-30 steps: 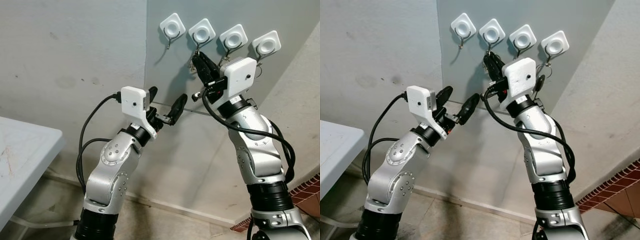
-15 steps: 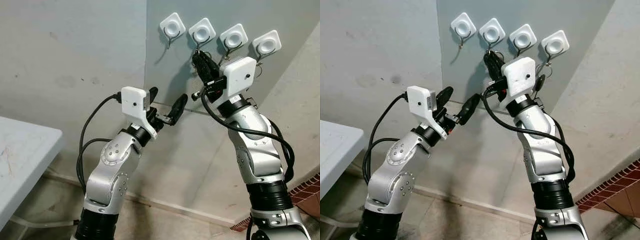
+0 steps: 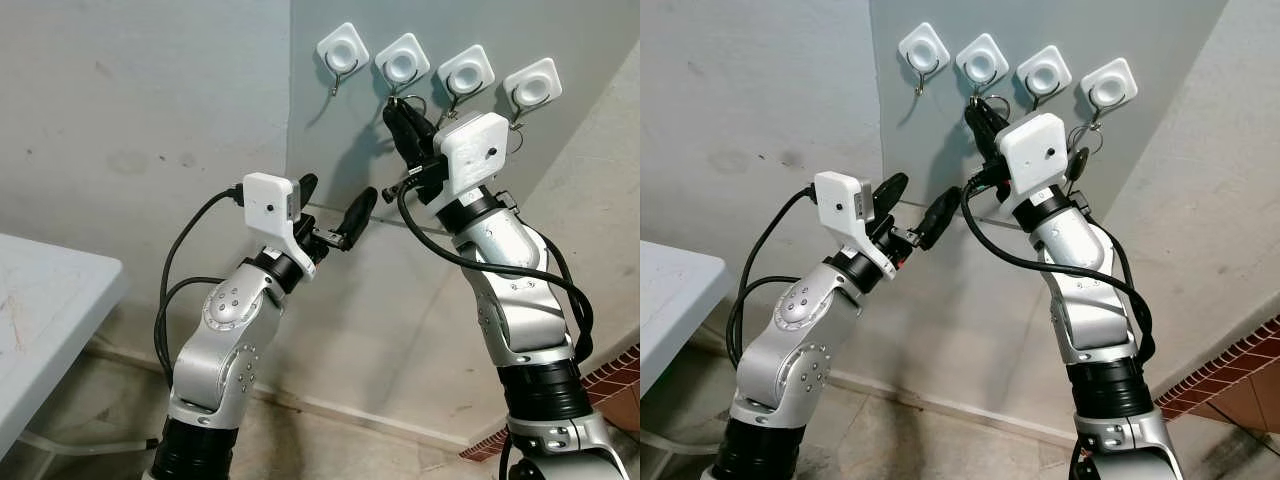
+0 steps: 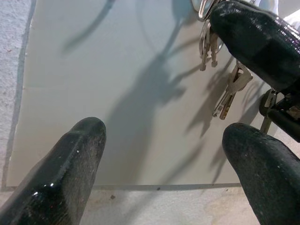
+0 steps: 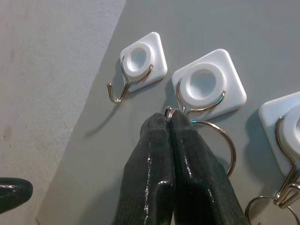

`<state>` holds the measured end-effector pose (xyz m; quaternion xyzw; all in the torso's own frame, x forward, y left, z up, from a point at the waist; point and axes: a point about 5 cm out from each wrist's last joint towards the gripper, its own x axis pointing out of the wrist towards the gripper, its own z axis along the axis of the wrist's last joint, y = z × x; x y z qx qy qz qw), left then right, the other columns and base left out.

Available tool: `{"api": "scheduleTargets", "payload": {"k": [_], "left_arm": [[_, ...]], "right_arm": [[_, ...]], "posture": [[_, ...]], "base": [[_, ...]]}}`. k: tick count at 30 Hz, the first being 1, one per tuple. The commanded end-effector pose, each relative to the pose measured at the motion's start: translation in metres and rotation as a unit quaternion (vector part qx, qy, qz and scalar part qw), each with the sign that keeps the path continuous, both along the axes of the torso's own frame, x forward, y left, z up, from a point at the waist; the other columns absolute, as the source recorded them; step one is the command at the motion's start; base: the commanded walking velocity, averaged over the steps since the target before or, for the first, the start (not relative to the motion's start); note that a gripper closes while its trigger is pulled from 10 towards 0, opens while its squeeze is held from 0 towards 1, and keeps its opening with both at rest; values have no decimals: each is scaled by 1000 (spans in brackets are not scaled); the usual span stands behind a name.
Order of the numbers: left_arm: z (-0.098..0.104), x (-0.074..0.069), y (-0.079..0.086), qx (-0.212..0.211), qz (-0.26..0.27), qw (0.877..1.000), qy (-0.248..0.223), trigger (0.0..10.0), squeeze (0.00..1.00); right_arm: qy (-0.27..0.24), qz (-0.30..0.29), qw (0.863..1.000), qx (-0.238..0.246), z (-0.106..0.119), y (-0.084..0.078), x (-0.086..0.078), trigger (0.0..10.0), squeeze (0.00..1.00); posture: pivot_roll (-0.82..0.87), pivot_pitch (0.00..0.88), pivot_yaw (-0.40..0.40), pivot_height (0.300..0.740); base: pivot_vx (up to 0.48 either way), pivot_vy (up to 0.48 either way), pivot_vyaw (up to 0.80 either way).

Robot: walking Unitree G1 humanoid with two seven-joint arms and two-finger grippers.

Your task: Hang keys on a hook

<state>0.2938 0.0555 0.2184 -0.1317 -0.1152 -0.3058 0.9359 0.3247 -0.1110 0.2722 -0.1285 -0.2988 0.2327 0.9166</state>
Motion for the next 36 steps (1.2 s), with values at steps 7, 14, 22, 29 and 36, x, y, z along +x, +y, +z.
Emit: {"api": "scheduleTargets", "payload": {"k": [7,14,22,29,36], "left_arm": [[2,-2,-1,-8,-3,1000,0,10000,0],[3,-2,-1,-10,-2,1000,1,10000,0],[3,-2,-1,-12,-3,1000,3,10000,0],[3,-1,-1,-14,-3,1000,3,10000,0],[4,-1,-1,-16,-4,1000,3,10000,0]], "right_arm": [[-49,18,998,24,21,8,-8,10000,0],[-38,6,998,55,23,6,-6,10000,0],[-14,-1,995,102,23,-1,-2,10000,0],[-33,-1,994,104,26,-2,-5,10000,0],[-66,-3,997,32,31,4,-9,10000,0]], "posture": [[-17,77,-61,740],[-16,76,-62,740],[-15,77,-63,740],[-15,71,-62,740],[-15,65,-62,740]], "base": [[0,0,0],[0,0,0],[0,0,0],[0,0,0],[0,0,0]]}}
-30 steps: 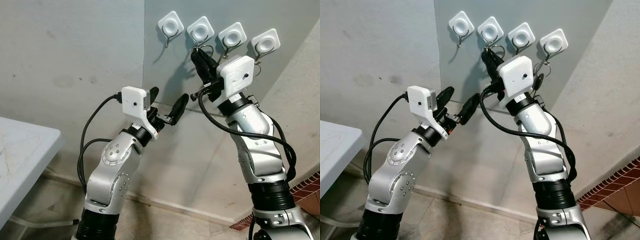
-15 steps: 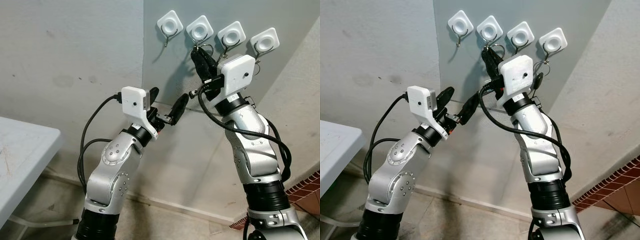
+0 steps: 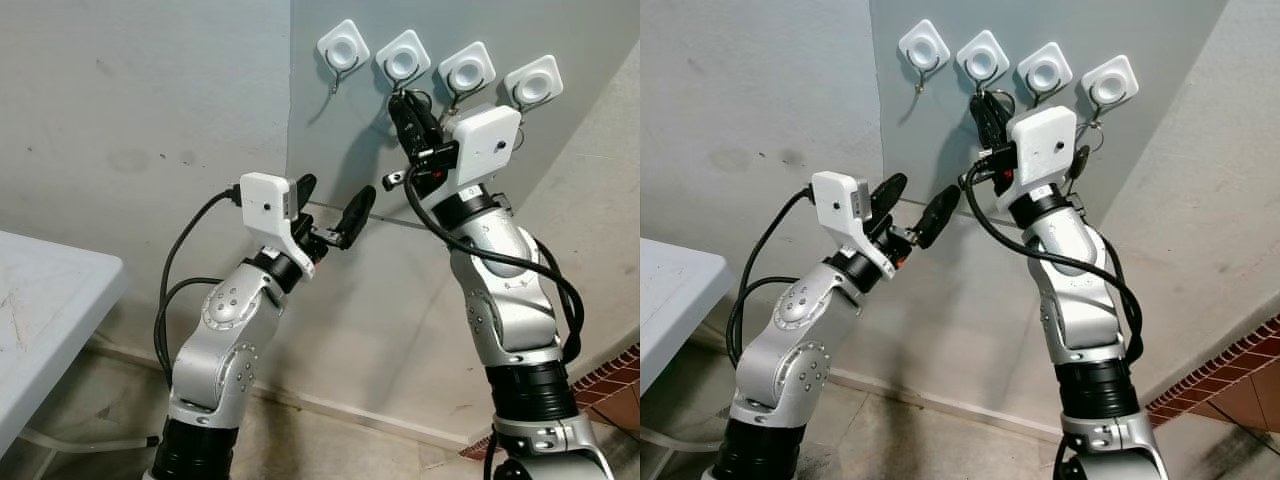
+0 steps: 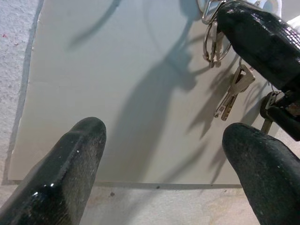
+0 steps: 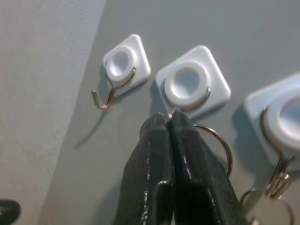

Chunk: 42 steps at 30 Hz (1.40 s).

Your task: Hang keys on a hook

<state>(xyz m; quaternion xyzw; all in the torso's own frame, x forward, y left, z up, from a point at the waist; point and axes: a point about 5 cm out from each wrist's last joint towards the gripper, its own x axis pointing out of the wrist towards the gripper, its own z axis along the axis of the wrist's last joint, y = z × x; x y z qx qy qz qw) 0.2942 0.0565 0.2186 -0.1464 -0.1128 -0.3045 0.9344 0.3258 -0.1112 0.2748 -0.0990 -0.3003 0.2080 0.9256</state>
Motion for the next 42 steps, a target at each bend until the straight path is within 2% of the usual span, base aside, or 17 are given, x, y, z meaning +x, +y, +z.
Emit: {"api": "scheduleTargets", "payload": {"k": [1,2,7,19,20,22,24,25,30,34,36,37,39,42], "left_arm": [[4,-2,-2,-3,-3,1000,-4,10000,0],[4,-1,-3,-3,-3,1000,-4,10000,0],[4,-2,-3,-8,-4,1000,-3,10000,0],[4,-2,-4,-10,-6,1000,-5,10000,0],[4,-3,-4,-10,-6,1000,-4,10000,0],[4,-3,-4,-11,-6,1000,-4,10000,0],[3,-3,-4,-12,-6,1000,-2,10000,0],[3,-3,-4,-12,-6,1000,-3,10000,0],[3,-3,-4,-15,-7,1000,-1,10000,0],[3,-4,-4,-15,-7,1000,-1,10000,0],[3,-3,-4,-15,-7,1000,0,10000,0],[3,-3,-4,-14,-6,1000,0,10000,0],[3,-3,-4,-17,-6,1000,1,10000,0],[3,-4,-4,-17,-7,1000,1,10000,0]], "right_arm": [[-77,10,997,-23,29,6,-11,10000,0],[-84,11,995,-51,28,9,-12,10000,0],[-95,14,990,-107,22,17,-15,10000,0],[-59,26,986,-154,2,21,-11,10000,0],[-46,25,983,-178,-6,21,-9,10000,0],[-42,23,980,-194,-11,21,-9,10000,0],[-29,14,986,-166,-13,19,-7,10000,0],[-11,1,993,-119,-12,14,-3,10000,0],[-12,-1,993,-114,-14,13,-3,10000,0],[-7,5,997,-73,-11,12,-4,10000,0],[2,18,999,-32,-9,10,-4,10000,0],[7,34,999,12,-5,9,-5,10000,0],[-1,40,998,53,3,5,-6,10000,0],[-13,40,995,87,11,0,-7,10000,0]], "posture": [[-16,62,-62,740],[-15,61,-63,740],[-16,55,-64,740],[-17,41,-66,740],[-16,39,-65,740],[-17,40,-66,740],[-17,39,-65,740],[-16,38,-67,740],[-17,37,-65,740],[-16,37,-65,740],[-16,38,-66,740],[-15,38,-65,740],[-17,40,-65,740],[-17,42,-65,740]], "base": [[0,0,0],[0,0,0],[0,0,0],[0,0,0],[0,0,0],[0,0,0],[0,0,0],[0,0,0],[0,0,0],[0,0,0],[0,0,0],[0,0,0],[0,0,0],[0,0,0]]}}
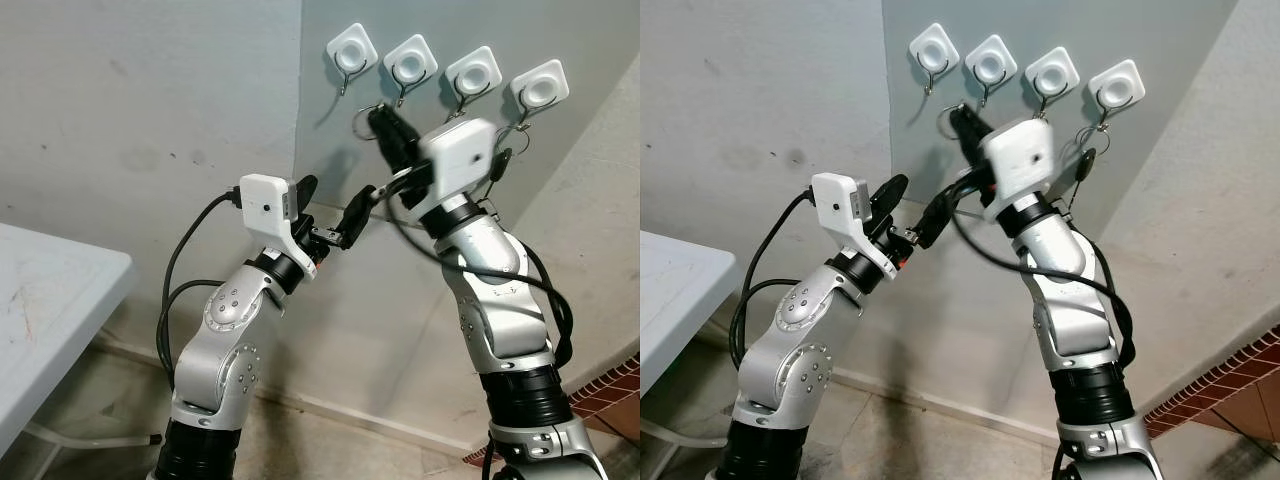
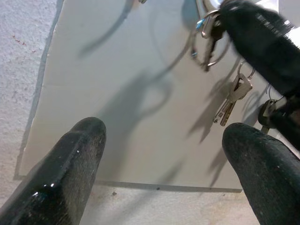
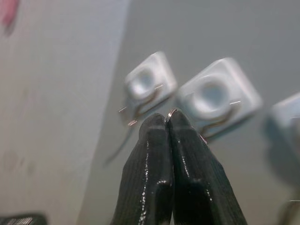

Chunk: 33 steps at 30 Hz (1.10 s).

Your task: Hang keys on a hook

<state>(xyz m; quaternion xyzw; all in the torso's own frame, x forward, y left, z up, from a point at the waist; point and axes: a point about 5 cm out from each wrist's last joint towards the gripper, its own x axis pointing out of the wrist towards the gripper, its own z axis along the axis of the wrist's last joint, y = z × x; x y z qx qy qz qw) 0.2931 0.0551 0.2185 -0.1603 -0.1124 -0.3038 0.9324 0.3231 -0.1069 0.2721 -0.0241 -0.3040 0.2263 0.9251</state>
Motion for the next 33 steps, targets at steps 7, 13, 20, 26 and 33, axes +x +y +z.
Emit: {"api": "scheduleTargets", "payload": {"k": [7,13,20,26,33], "left_arm": [[3,-3,-3,-3,-7,1000,-2,10000,0],[4,-2,-3,-4,-5,1000,-1,10000,0],[5,-2,-1,-5,-1,1000,-2,10000,0],[6,-2,-1,-7,0,1000,-2,10000,0],[6,-2,-1,-7,2,1000,-2,10000,0]], "right_arm": [[-32,3,998,59,23,-10,-4,10000,0],[-26,18,997,72,26,-6,-4,10000,0],[3,5,998,58,15,-6,0,10000,0],[32,-9,998,62,8,-4,4,10000,0],[55,-19,995,76,3,-3,4,10000,0]], "posture": [[-19,48,-64,740],[-17,60,-66,740],[-18,70,-68,740],[-17,75,-69,740],[-15,76,-73,740]], "base": [[0,0,0],[0,0,0],[0,0,0],[0,0,0],[0,0,0]]}}
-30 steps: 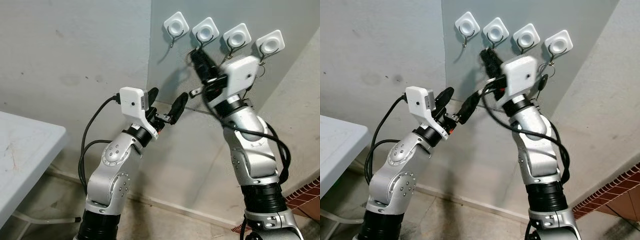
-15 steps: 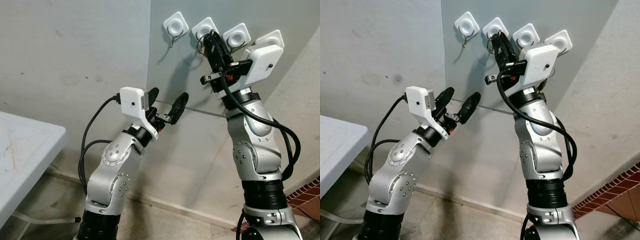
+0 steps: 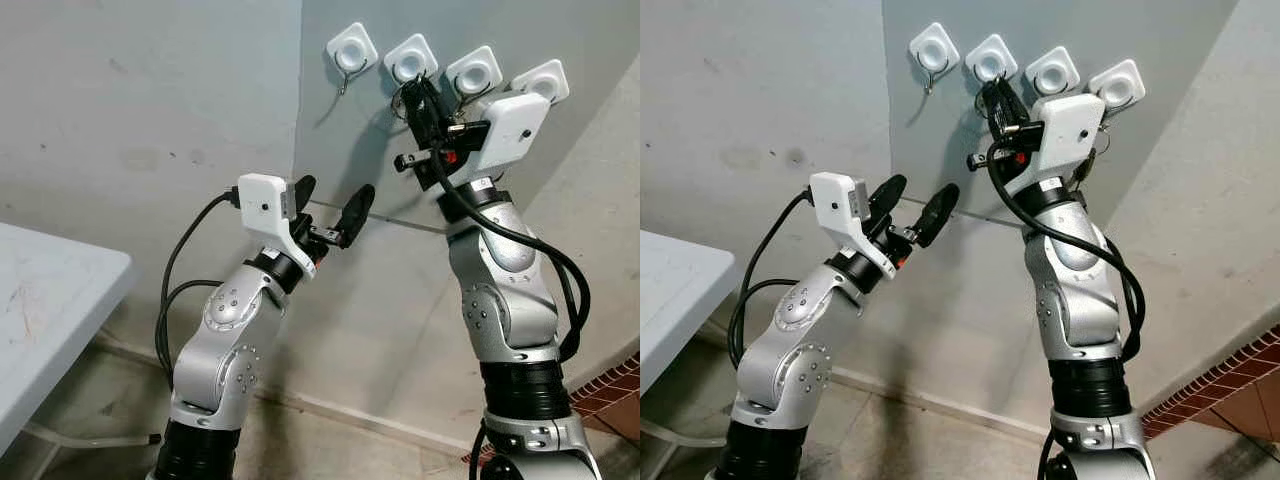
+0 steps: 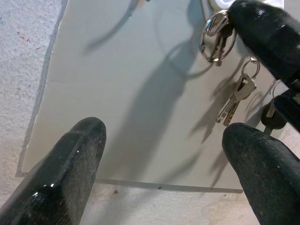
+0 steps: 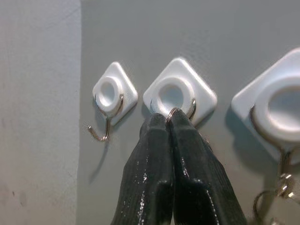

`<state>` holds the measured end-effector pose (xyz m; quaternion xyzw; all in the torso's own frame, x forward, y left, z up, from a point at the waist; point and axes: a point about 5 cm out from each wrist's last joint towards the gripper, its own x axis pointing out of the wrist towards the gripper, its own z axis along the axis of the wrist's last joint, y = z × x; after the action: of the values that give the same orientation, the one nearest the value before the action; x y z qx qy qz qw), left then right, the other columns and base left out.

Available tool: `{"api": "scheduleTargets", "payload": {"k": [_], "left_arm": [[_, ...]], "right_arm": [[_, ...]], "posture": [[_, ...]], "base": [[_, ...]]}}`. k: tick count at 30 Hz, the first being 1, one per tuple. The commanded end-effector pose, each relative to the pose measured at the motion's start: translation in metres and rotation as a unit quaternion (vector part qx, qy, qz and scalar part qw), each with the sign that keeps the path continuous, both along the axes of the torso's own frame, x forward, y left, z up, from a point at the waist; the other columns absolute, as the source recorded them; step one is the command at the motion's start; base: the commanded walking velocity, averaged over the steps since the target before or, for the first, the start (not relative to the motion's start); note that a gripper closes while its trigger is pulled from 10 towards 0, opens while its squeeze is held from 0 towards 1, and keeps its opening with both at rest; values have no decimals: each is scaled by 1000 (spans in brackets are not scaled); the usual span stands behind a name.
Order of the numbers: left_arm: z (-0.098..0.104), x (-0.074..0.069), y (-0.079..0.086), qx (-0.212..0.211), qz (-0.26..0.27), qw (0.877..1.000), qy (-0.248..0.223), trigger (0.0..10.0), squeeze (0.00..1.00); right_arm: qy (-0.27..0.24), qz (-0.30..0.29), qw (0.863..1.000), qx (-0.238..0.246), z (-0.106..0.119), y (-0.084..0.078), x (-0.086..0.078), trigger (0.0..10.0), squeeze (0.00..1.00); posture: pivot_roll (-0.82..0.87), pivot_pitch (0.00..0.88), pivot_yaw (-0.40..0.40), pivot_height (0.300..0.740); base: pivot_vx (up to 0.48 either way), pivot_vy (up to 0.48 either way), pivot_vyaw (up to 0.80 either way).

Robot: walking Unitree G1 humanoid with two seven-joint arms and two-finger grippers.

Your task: Hang keys on a hook

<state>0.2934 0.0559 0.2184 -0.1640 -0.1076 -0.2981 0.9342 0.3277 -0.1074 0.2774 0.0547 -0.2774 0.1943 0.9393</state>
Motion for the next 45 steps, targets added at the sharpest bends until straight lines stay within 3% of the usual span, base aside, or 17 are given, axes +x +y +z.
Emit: {"api": "scheduleTargets", "payload": {"k": [1,11,13,17,18,19,33,45], "left_arm": [[6,-2,-2,-5,-3,1000,-8,10000,0],[6,-2,-2,-6,-4,1000,-7,10000,0],[6,-2,-2,-4,-6,1000,-7,10000,0],[6,-2,-3,-3,-6,1000,-7,10000,0],[6,-2,-3,-3,-6,1000,-7,10000,0],[6,-2,-3,-5,-7,1000,-6,10000,0],[3,-1,-2,-1,-1,1000,-3,10000,0],[-3,0,1,4,6,1000,7,10000,0]], "right_arm": [[14,-10,1000,3,-4,-2,0,10000,0],[39,-11,999,26,-16,-5,-6,10000,0],[42,-12,999,30,-17,-5,-6,10000,463],[42,-9,998,35,-16,-6,-7,10000,502],[42,-8,998,37,-16,-6,-7,10000,635],[42,-6,998,39,-16,-6,-7,10000,1000],[0,5,999,47,-21,-5,-19,10000,1000],[63,11,997,-33,-66,3,-26,10000,1000]], "posture": [[-16,77,-74,740],[-21,78,-71,740],[-23,77,-67,740],[-23,77,-67,740],[-23,77,-67,740],[-22,73,-65,740],[-15,62,-70,740],[-12,48,-70,740]], "base": [[0,0,0],[0,0,0],[0,0,0],[0,0,0],[0,0,0],[0,0,0],[0,0,0],[0,0,0]]}}
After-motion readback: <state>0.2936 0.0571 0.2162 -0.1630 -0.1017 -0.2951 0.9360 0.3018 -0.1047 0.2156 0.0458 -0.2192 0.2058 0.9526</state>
